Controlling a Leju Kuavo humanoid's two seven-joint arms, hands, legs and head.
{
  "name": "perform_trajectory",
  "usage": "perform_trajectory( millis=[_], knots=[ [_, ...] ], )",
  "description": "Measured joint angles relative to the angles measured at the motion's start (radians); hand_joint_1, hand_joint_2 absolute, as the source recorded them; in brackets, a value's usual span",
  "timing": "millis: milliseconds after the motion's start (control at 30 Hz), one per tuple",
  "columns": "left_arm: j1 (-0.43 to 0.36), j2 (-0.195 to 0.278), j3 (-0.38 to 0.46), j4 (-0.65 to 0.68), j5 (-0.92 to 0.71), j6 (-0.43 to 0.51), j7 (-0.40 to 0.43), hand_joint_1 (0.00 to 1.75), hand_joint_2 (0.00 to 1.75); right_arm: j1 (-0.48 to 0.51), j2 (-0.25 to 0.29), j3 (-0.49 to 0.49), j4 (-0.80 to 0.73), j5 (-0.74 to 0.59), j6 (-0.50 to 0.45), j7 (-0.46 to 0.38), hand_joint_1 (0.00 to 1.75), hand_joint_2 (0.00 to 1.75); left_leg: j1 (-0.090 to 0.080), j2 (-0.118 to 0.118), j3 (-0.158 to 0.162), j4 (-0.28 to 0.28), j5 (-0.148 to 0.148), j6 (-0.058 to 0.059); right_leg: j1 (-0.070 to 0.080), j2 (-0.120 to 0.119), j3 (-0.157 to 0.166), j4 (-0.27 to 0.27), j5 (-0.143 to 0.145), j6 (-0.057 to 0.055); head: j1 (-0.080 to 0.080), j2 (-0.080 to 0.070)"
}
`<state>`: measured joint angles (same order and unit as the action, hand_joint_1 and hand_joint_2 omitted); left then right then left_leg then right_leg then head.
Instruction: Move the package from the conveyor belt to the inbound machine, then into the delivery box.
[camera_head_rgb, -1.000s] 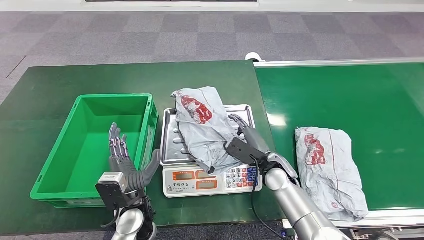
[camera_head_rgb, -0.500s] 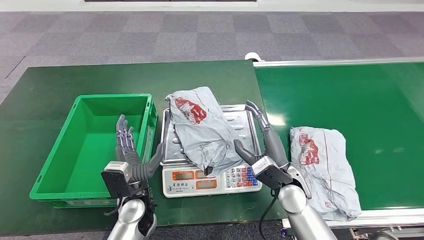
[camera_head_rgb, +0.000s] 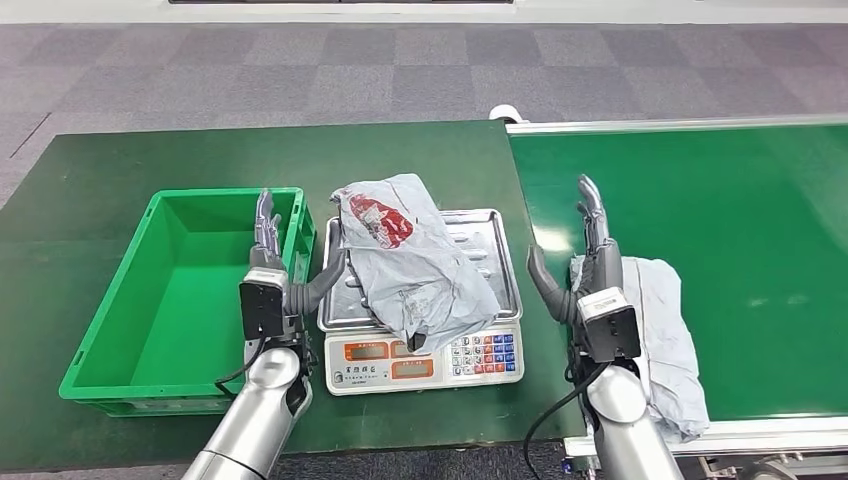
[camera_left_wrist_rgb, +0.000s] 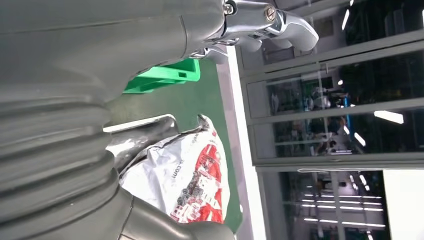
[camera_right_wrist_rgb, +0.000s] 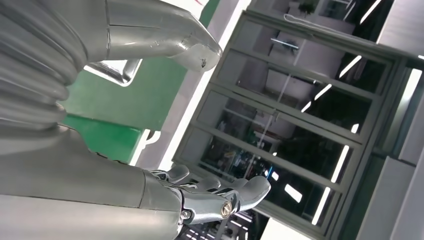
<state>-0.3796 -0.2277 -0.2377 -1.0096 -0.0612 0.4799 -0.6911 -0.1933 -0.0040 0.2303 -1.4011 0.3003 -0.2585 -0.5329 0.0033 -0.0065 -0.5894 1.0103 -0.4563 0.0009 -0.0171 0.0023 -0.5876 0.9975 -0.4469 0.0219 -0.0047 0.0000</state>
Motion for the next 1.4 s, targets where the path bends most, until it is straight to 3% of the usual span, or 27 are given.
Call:
perform_trajectory(
  millis=[467,1400],
  knots=[
    [-0.028,0.000,0.000,0.071,-0.001,0.001,-0.005,0.00,1.75,0.000,0.013,-0.017,0.000,0.001,-0.002,0.000,0.00,1.75,0.000,0.000,0.000,0.000,0.000,0.000,0.000,0.000,0.000,0.000,0.000,0.000,0.000,0.000],
    [-0.036,0.000,0.000,0.092,-0.001,0.001,-0.006,0.00,1.75,0.000,0.013,-0.019,0.000,0.001,-0.002,0.000,0.00,1.75,0.000,0.000,-0.001,0.000,0.000,0.000,0.000,0.000,0.000,0.000,0.000,0.000,0.000,0.000]
  ],
)
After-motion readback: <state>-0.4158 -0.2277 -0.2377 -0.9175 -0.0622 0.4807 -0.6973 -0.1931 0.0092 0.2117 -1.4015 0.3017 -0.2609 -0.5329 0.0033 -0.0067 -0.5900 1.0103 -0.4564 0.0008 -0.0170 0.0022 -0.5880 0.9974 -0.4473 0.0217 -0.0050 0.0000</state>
